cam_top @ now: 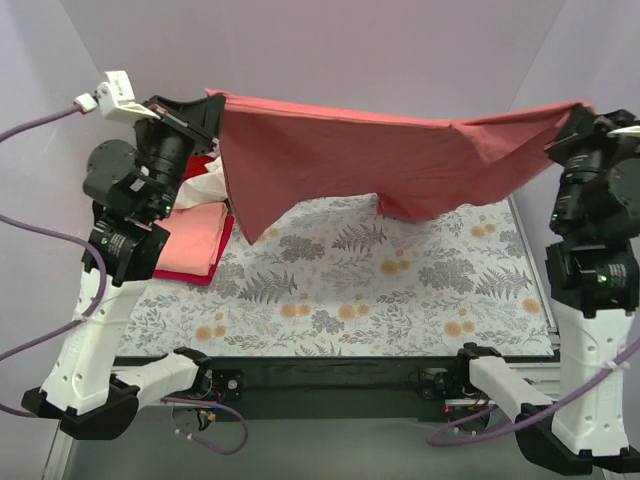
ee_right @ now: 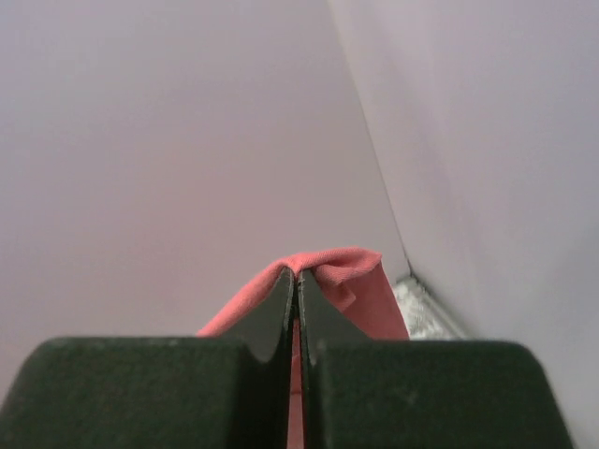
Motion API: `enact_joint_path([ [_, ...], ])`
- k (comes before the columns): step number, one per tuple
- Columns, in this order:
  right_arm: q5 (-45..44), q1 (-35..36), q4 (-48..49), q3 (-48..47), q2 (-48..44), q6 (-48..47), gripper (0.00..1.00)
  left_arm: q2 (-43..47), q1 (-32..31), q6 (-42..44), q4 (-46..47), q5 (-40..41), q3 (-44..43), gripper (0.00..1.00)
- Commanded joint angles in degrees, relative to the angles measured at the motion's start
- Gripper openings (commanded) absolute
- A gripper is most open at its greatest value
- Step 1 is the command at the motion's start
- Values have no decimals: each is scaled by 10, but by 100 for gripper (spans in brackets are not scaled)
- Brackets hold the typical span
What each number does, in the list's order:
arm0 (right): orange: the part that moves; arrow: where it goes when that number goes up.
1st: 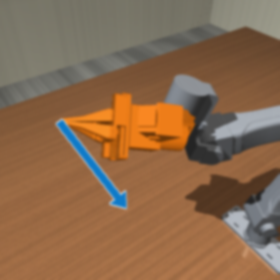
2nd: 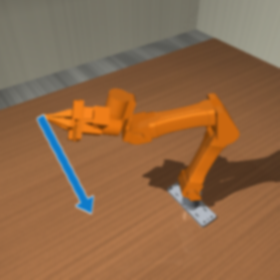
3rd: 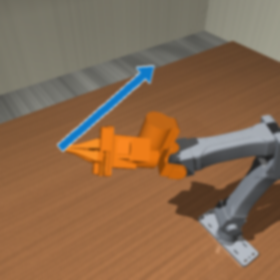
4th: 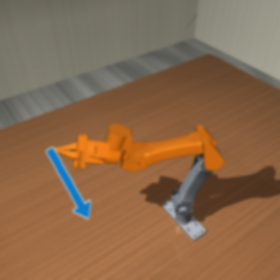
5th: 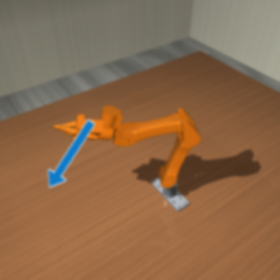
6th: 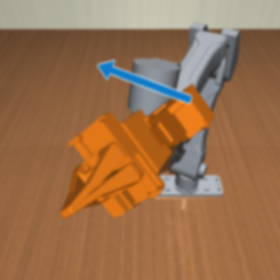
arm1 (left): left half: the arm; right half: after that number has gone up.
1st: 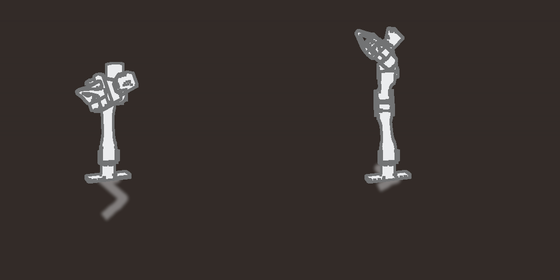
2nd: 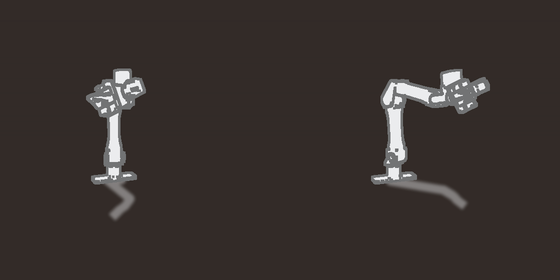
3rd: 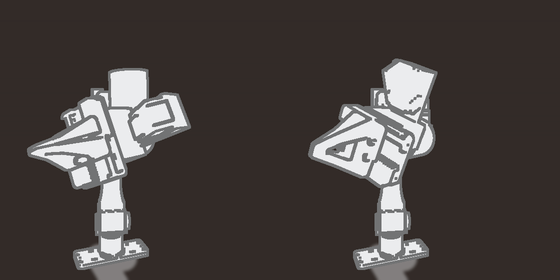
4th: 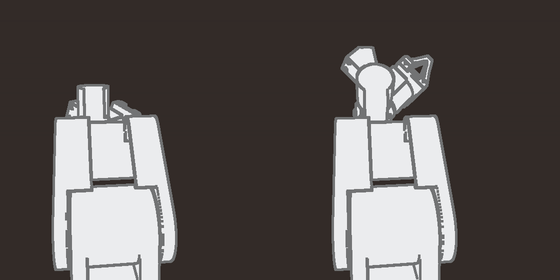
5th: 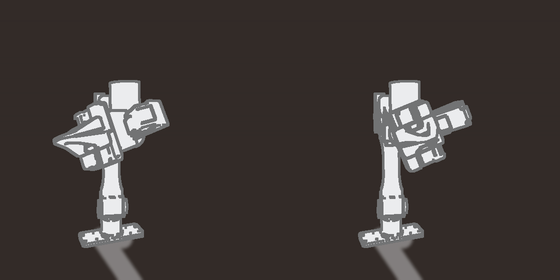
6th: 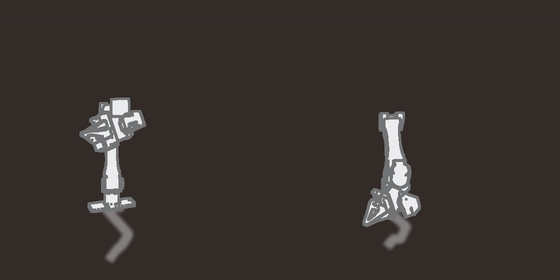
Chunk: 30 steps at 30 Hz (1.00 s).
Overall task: Fold and stack the t-shirts
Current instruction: Flatten the tshirt out
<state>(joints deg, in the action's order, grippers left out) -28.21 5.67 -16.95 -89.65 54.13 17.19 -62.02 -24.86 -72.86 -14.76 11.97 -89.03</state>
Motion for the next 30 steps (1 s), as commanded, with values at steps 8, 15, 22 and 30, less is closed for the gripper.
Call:
enact_joint_path([
  [8,-54,-2,62,-228,-6,-138,1,22,2,26,-52,-143,-185,0],
  [15,-22,5,83,-279,-10,-170,1,59,2,23,-52,-170,-209,0],
  [22,14,7,96,-249,-17,-166,1,81,2,28,-48,-158,-168,0],
  [30,24,6,120,-148,3,-155,1,73,1,45,-10,-36,-43,0],
])
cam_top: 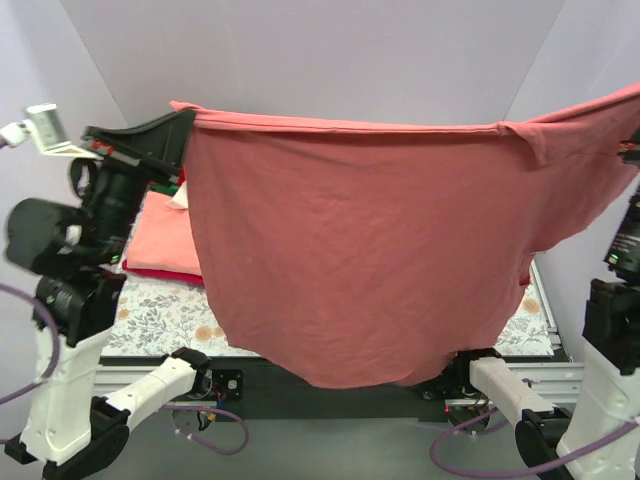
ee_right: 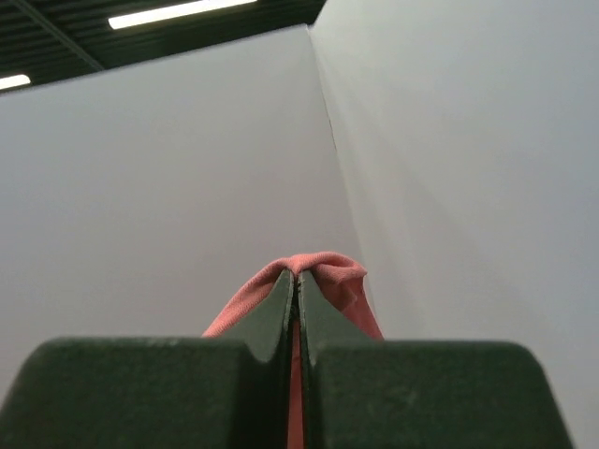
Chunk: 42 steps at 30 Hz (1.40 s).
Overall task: Fold and stack the t-shirts
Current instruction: Flatten the tshirt out
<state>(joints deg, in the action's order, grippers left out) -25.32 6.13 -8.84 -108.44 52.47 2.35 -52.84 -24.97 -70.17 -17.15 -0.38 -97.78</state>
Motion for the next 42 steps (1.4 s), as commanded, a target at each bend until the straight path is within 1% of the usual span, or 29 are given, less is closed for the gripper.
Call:
enact_joint_path([
  [1,-5,1,44,53,22,-7,1,-22,2,18,22,102,83,0],
  [4,-4,1,62,111,36,-3,1,-42,2,19,48,157,132,0],
  [5,-4,1,76,128,40,-2,1,-61,2,19,60,172,164,0],
  [7,-6,1,82,175,55,-1,1,-82,3,18,87,200,194,0],
  [8,-5,1,104,189,61,-1,1,-93,4,18,98,209,223,0],
  [9,-6,1,124,217,75,0,1,-117,4,17,109,215,237,0],
  [11,-6,1,139,238,93,-1,1,-139,5,14,147,237,270,0],
  [12,-8,1,152,247,116,-2,1,-166,7,15,160,237,280,0],
  [13,-9,1,159,259,128,-2,1,-179,11,14,185,236,284,0],
  [16,-13,0,170,265,183,-4,1,-254,39,0,195,201,279,0],
  [17,-13,-1,173,266,198,-5,1,-274,62,-15,196,165,274,0],
  [18,-13,-2,178,266,225,-6,1,-318,74,-22,197,152,262,0],
  [20,-15,-4,199,271,252,-6,1,-360,97,-28,216,121,247,0],
  [21,-15,-4,207,270,279,-6,1,-386,103,-26,224,92,238,0],
  [22,-14,-6,214,265,294,-6,1,-433,106,-23,231,79,207,0],
  [24,-14,-9,217,248,341,-4,1,-486,113,-10,224,56,165,0],
  [25,-14,-12,218,240,358,-2,1,-537,113,-8,218,55,128,0],
  [26,-10,-14,220,221,394,-1,1,-560,115,-5,215,52,104,0],
  [27,-9,-15,221,213,412,-1,1,-583,116,-1,212,50,86,0],
  [28,-5,-17,222,201,431,0,1,-609,116,2,215,51,47,0],
  [29,-3,-19,223,191,465,0,1,-652,117,6,215,51,27,0],
  [31,-1,-23,223,154,503,-1,1,-700,118,17,215,51,-20,0],
  [32,0,-25,224,142,538,0,1,-747,118,19,213,51,-68,0],
  [34,2,-30,224,104,574,-1,1,-792,119,28,206,50,-125,0],
  [35,4,-33,223,90,590,-2,1,-816,119,30,205,50,-176,0],
  [36,4,-35,224,68,620,-2,1,-853,119,34,206,48,-199,0],
  [38,13,-41,223,46,661,-2,1,-890,120,40,208,47,-258,0],
  [39,15,-44,223,36,673,-2,1,-920,120,40,210,46,-273,0],
  [42,33,-51,223,3,715,1,1,-953,121,41,212,56,-316,0],
])
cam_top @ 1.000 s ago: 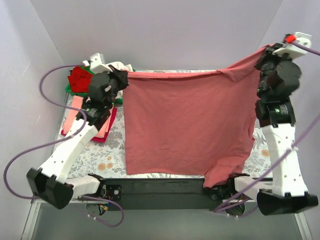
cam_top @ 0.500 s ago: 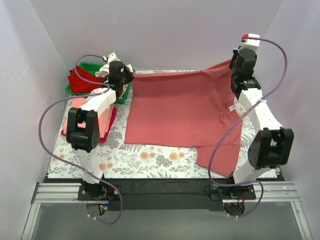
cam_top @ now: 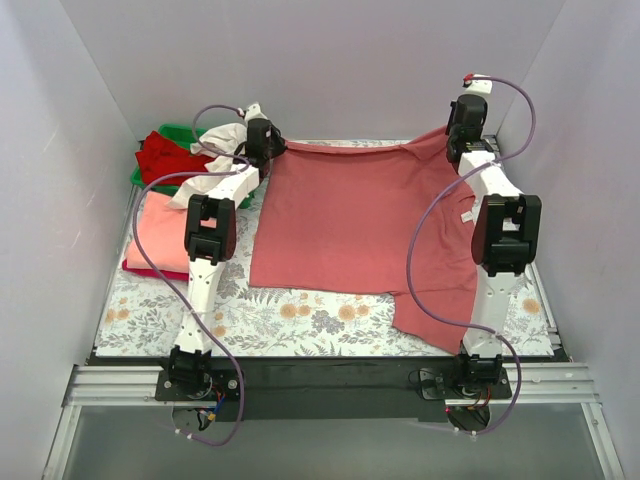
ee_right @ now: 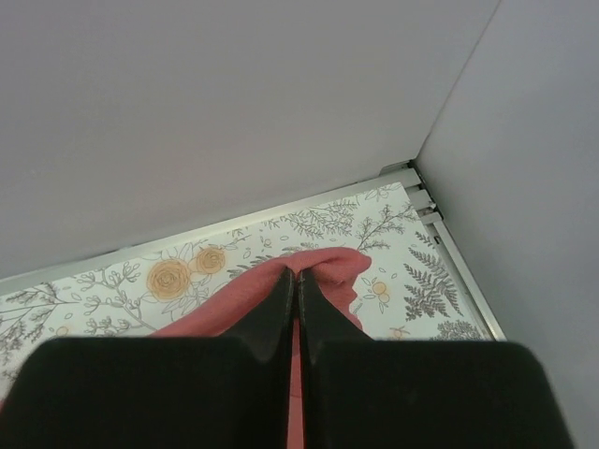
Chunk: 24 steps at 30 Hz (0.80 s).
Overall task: Fold and stack the t-shirts
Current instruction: Flatten the tshirt out, then fold the tshirt
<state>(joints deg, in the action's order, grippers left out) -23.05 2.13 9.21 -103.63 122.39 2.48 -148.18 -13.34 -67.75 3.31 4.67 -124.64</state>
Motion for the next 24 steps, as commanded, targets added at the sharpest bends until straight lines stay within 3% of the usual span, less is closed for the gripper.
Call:
enact_joint_path([
  [1,15,-14,42,-56,25,0,1,-11,5,17,13,7,-49,0],
  [10,86,-16,44,-120,107,12,1,-22,7,26,51,11,-27,0],
  [16,143,-16,64,-236,206,39,1,-11,7,24,71,17,-5,0],
  [24,143,-16,84,-222,226,41,1,-11,7,21,74,10,-5,0],
])
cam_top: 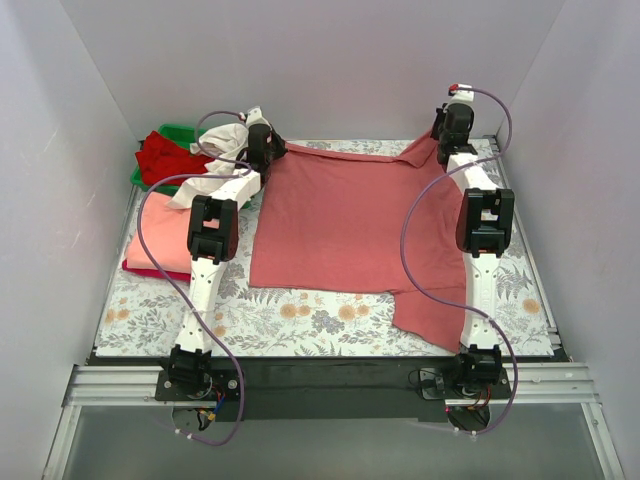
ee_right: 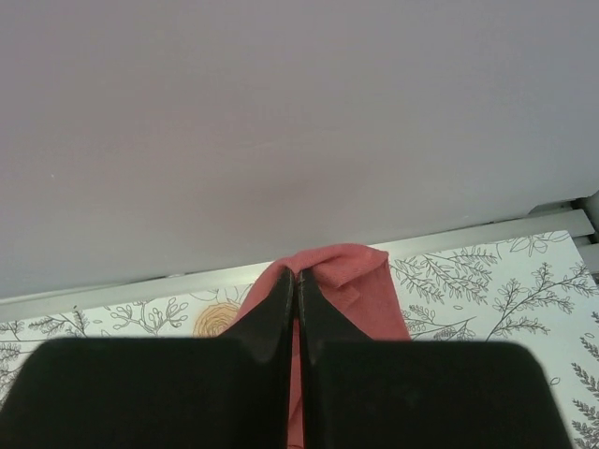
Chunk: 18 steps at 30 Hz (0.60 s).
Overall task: Fold and stack the t-shirts
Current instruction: Fold the tshirt
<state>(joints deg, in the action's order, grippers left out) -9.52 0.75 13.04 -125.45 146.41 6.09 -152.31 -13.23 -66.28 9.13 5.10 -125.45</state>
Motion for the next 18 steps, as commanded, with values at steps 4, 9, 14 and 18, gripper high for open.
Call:
enact_joint_path([
  [4,13,-2,45,56,-65,-4,1,44,6,7,13,1,20,0],
  [9,20,-2,44,200,-182,-7,1,89,6,6,22,1,77,0],
  [14,10,-2,22,306,-287,4,1,159,6,0,46,-26,176,0],
  [18,15,-2,-25,350,-337,15,1,205,6,0,50,-24,230,0],
])
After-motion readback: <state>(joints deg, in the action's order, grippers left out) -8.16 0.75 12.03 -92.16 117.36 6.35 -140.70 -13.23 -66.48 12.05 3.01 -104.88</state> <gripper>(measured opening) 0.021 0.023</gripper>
